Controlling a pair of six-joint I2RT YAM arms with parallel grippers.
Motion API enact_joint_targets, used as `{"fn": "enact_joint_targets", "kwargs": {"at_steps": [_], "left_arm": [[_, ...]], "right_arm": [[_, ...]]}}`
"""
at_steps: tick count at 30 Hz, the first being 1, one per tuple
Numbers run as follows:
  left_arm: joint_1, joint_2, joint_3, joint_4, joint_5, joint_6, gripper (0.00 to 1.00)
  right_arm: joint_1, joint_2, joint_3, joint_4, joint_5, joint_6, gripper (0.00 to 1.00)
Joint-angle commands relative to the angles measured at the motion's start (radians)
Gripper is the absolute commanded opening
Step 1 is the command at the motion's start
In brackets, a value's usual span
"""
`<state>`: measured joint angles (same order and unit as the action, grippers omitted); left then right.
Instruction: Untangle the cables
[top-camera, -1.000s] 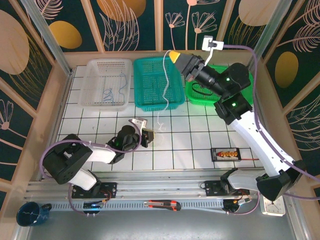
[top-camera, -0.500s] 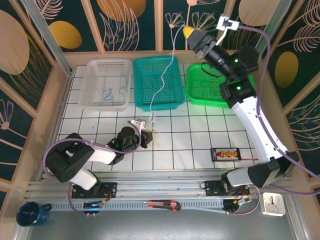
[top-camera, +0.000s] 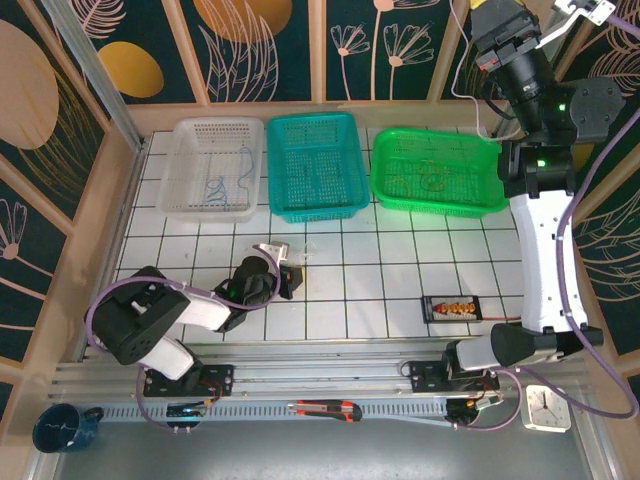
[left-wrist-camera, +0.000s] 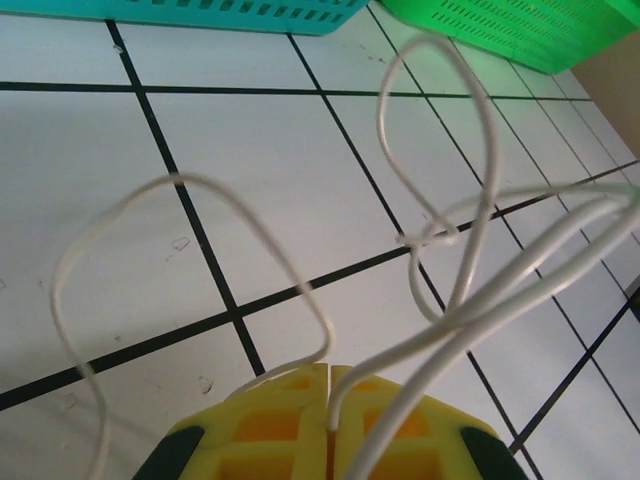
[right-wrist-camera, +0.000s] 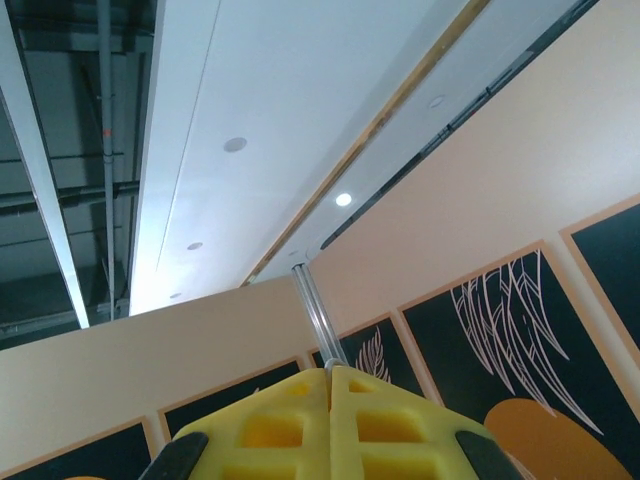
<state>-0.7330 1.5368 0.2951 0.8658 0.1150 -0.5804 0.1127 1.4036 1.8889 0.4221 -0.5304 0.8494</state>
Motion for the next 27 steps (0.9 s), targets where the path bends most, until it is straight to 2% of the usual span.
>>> {"fn": "enact_joint_targets", "kwargs": {"at_steps": [1,6,11,15,27], "left_arm": [[0.002,-0.060,0.010,-0.009,0.001,-0.019,0.00],[0.002,-0.158,0.039,-0.097,0.003,-0.030,0.00],[0.002,-0.237,0.044,-0.138,-0.014,-0.053,0.00],[0.001,-0.272,0.038,-0.143,-0.018,-0.067,0.00],[0.002,-0.296,0.027,-0.130,-0.023,-0.088,0.00]], "right_arm": [[-0.004,0.018,-0.040,0.016,-0.035,0.029,0.00],[0.008,0.035,-0.181,0.086,-0.042,0.069,0.00],[0.074,0.104,-0.225,0.093,-0.032,0.042,0.00],[0.135,0.202,-0.216,0.091,-0.017,0.009,0.00],[0.213,0.571,-0.063,0.057,-0.038,-0.008,0.00]]}}
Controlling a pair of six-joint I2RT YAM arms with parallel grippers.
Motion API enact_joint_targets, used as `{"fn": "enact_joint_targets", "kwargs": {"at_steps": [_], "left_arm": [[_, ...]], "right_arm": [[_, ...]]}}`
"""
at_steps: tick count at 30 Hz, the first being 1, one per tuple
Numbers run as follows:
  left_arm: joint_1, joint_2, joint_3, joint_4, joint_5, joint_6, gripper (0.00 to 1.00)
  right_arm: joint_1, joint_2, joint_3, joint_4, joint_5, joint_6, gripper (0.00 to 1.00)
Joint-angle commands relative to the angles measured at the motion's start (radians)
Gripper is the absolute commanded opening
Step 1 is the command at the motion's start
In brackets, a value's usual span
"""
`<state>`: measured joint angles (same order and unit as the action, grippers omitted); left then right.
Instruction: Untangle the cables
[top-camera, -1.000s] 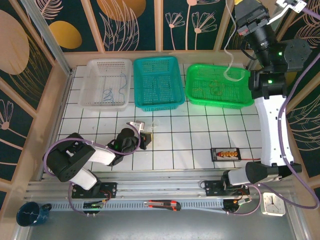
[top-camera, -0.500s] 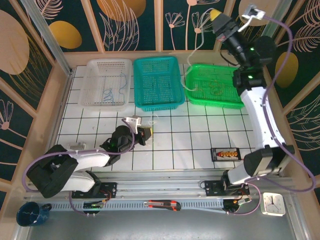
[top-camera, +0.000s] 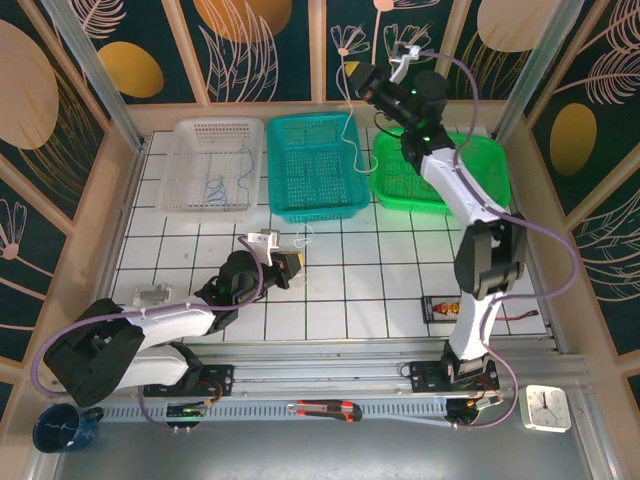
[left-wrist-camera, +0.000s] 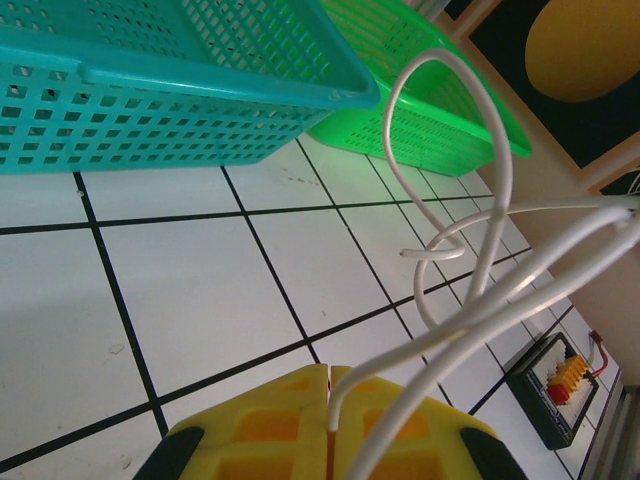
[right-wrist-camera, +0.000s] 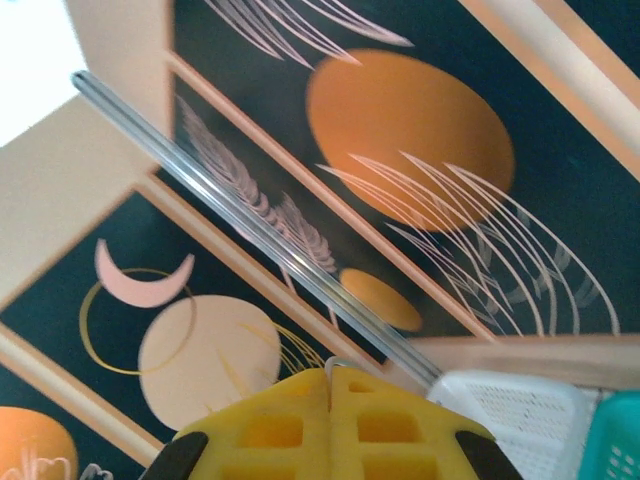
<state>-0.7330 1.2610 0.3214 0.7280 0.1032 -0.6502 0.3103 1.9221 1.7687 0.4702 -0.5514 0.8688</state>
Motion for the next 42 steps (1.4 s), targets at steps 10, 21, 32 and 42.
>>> {"fn": "enact_joint_targets", "kwargs": {"at_steps": [10,21,32,42], "left_arm": [[0.002,-0.028,-0.004,0.014,-0.020,-0.026,0.00],[0.002,-0.032,0.010,0.022,-0.014,-0.023,0.00],[0.002,-0.010,0.021,0.113,0.041,-0.020,0.00],[0.002,0.006,0.061,0.145,0.088,-0.021,0.00]], "right_arm": [[0.072,0.236,0.194,-0.254,-0.005,-0.187,0.54],[0.076,-0.043,-0.113,-0.260,0.019,-0.275,0.67],[0.123,-0.476,-0.824,0.036,-0.111,-0.182,0.64],[0.211,-0.531,-1.043,0.166,-0.182,-0.161,0.63]]}}
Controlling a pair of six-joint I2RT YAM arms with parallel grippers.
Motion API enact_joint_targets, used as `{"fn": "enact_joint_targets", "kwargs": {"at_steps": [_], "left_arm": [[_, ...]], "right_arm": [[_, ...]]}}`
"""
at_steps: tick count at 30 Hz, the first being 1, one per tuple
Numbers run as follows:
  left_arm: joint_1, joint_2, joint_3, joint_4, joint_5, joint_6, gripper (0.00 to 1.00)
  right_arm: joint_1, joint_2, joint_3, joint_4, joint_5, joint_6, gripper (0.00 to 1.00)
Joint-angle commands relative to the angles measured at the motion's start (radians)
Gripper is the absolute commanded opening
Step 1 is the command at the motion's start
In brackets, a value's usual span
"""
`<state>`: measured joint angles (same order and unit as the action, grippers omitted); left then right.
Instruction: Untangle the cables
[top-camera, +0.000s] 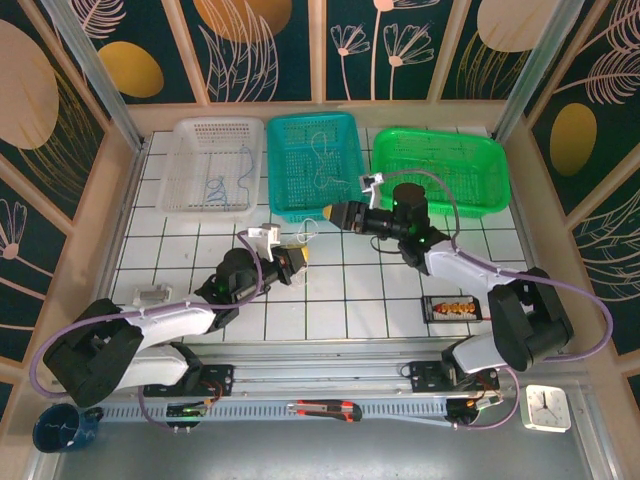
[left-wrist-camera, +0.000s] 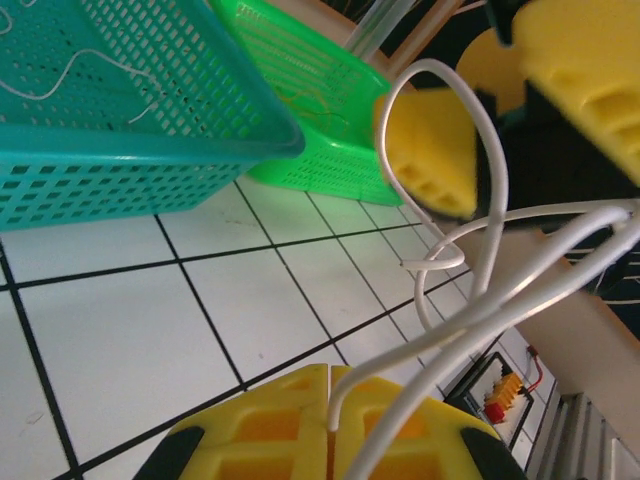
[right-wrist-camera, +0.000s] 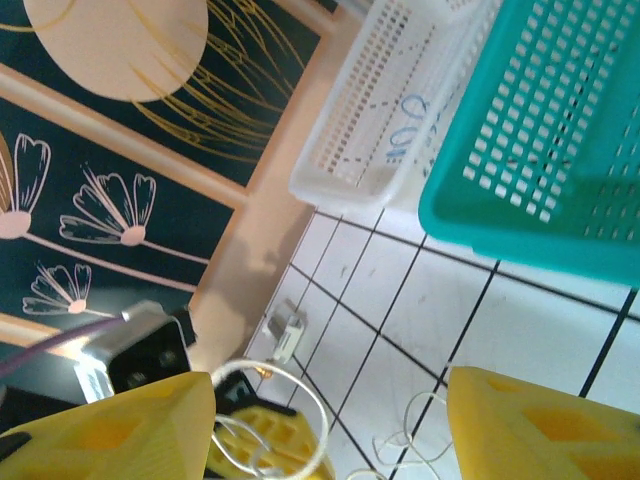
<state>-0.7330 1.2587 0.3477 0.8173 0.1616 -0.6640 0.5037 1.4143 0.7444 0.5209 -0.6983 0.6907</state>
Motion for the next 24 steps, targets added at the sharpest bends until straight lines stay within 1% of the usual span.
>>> {"fn": "enact_joint_targets", "kwargs": {"at_steps": [1,11,17,18,20,24], "left_arm": [[0.002,0.008,0.039,0.052,0.032,-0.006,0.00],[0.002,0.007,0.047,0.045,0.039,-0.008,0.00],[0.001,0.007,0.048,0.049,0.041,-0.010,0.00],[0.002,0.006,0.048,0.050,0.041,-0.010,0.00],[0.002,0.008,0.048,0.051,0.043,-0.010,0.00],[0.002,0.014,0.041,0.058,0.043,-0.013,0.00]], "right_arm": [[0.029,-0.018,-0.026,0.123,-0.035,0.022,0.62],[0.058,0.035,-0.047,0.222,-0.050,0.079,0.59],[0.079,0.086,-0.031,0.254,-0.055,0.097,0.53],[0.083,0.097,-0.028,0.261,-0.056,0.099,0.49],[0.082,0.118,-0.025,0.292,-0.068,0.115,0.38],[0.064,0.134,0.001,0.313,-0.085,0.134,0.05]]}}
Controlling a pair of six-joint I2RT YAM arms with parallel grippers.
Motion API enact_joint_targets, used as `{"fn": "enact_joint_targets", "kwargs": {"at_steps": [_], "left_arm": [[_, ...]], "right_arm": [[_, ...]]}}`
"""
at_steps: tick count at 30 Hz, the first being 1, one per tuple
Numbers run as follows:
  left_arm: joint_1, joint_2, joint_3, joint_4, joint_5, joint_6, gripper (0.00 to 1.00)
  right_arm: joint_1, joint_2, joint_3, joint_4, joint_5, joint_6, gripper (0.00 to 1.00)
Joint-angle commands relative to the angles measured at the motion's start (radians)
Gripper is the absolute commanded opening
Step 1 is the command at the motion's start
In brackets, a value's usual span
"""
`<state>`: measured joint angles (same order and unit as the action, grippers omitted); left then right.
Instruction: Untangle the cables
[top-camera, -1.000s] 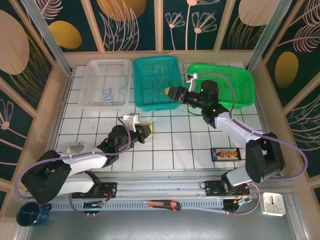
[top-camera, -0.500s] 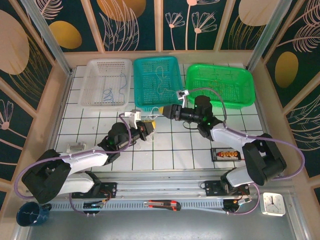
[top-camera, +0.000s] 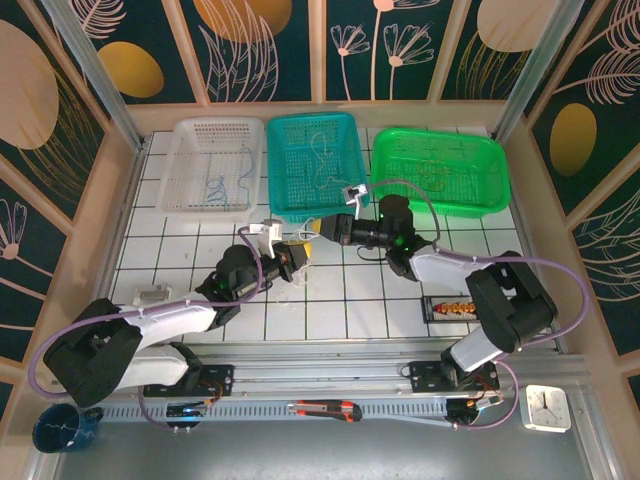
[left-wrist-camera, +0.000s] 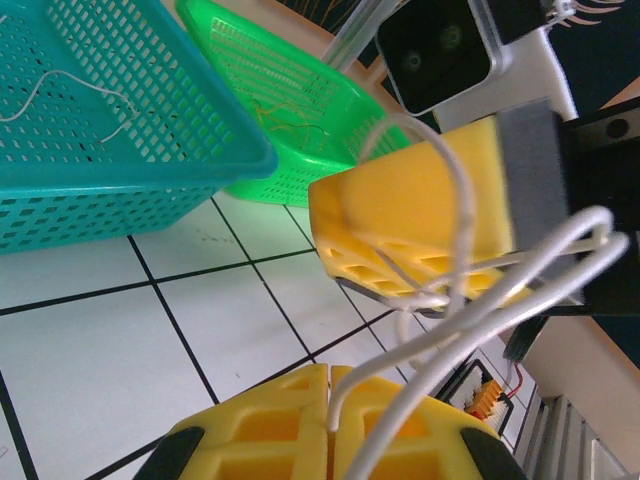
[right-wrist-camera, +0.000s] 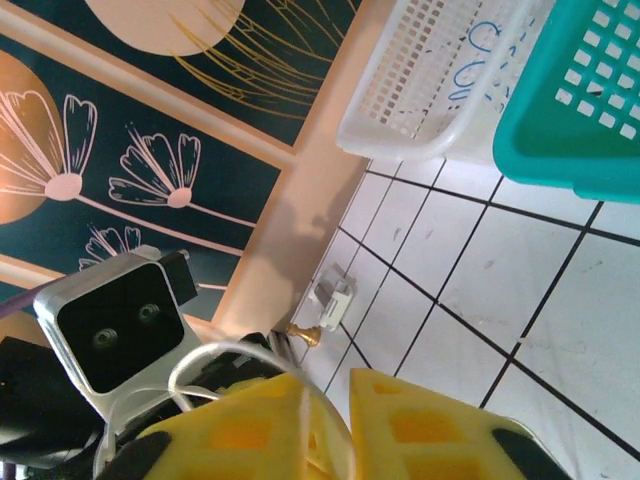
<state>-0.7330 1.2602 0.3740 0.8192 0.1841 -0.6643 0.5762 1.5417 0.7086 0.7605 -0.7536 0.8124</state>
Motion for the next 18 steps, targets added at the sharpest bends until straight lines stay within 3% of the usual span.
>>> {"fn": "enact_joint_targets", "kwargs": {"at_steps": [1,10,18], "left_arm": [[0.003,0.015,0.009,0.063,0.020,-0.014,0.00],[0.002,0.103,-0.054,0.143,0.001,-0.020,0.00],[0.001,0.212,-0.091,0.238,0.009,-0.039,0.00]], "right_arm": [[-0.021,0.002,0.048,0.067,-0.033,0.013,0.00],[-0.218,-0.147,0.230,-0.135,-0.012,-0.039,0.00],[-0.278,-0.243,0.458,-0.266,0.054,-0.084,0.00]]}}
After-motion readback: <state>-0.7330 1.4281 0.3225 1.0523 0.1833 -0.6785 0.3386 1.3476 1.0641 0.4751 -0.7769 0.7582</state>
